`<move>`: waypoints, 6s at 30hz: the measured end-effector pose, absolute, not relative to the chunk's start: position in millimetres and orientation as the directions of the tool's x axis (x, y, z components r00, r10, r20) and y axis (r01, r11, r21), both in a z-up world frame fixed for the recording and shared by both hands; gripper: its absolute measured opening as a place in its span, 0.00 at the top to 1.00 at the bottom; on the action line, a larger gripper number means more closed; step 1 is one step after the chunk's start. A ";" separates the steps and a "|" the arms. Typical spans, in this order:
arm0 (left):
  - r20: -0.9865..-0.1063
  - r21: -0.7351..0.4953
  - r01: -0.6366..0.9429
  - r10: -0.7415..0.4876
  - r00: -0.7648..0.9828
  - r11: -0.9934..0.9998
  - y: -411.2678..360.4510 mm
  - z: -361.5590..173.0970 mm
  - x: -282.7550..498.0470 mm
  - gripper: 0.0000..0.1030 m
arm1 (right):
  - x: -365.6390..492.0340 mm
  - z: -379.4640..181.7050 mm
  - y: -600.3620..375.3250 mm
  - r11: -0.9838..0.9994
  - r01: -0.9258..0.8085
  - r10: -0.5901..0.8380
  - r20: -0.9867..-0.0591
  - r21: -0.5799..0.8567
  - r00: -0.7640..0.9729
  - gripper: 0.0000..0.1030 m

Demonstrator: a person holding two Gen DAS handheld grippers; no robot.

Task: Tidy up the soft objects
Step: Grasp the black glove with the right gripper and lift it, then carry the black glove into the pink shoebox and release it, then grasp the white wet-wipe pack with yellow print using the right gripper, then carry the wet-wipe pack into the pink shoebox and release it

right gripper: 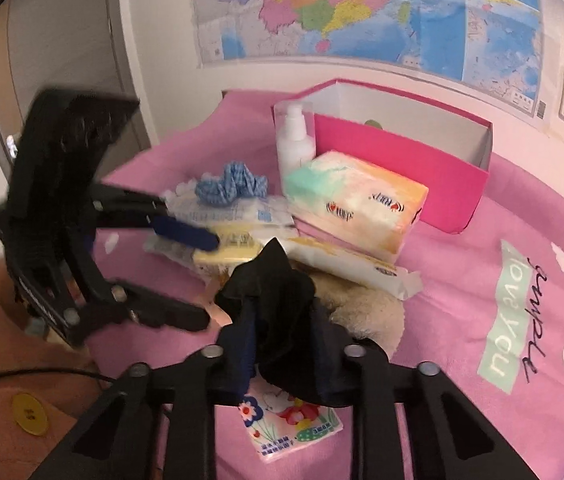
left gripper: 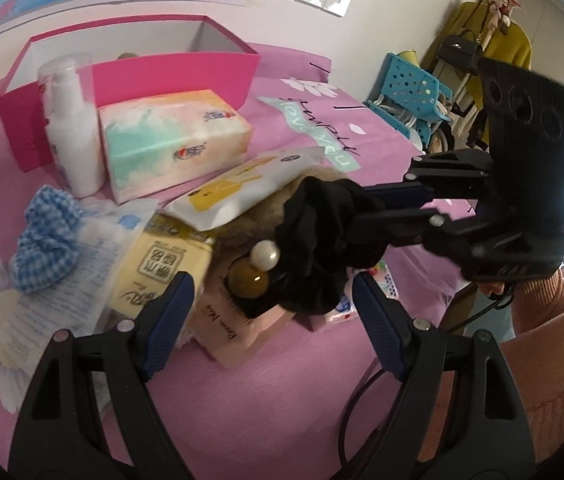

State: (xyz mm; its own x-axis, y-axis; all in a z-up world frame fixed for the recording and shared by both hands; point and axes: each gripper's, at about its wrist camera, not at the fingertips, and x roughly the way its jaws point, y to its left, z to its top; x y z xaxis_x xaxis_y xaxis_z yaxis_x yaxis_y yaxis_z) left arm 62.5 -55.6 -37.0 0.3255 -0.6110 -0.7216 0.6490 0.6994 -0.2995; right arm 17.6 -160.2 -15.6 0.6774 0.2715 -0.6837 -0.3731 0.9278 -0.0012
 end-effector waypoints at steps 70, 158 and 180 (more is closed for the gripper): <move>-0.663 -0.146 0.445 -0.421 0.619 0.884 -79.8 64.7 198.7 0.41 | 193.9 60.6 -281.6 0.964 -0.119 0.231 -0.529 0.236 0.817 0.54; -0.637 -0.297 0.564 -0.600 0.484 0.770 -72.7 66.1 143.1 0.37 | 88.8 57.8 -263.1 0.878 -0.256 0.436 -0.455 0.405 0.776 0.81; -0.767 -0.161 0.337 -0.333 0.549 0.928 -96.8 48.3 291.6 0.37 | 236.1 55.4 -299.5 0.945 -0.067 0.239 -0.533 0.322 0.811 0.61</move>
State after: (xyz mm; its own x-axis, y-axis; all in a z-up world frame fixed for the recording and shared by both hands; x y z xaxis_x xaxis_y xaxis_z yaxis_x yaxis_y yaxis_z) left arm 291.6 -96.8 48.3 0.5488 -0.3326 -0.7670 0.3367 0.9277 -0.1614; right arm 236.1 -299.5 55.4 0.8115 0.2388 -0.5334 -0.0666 0.9445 0.3217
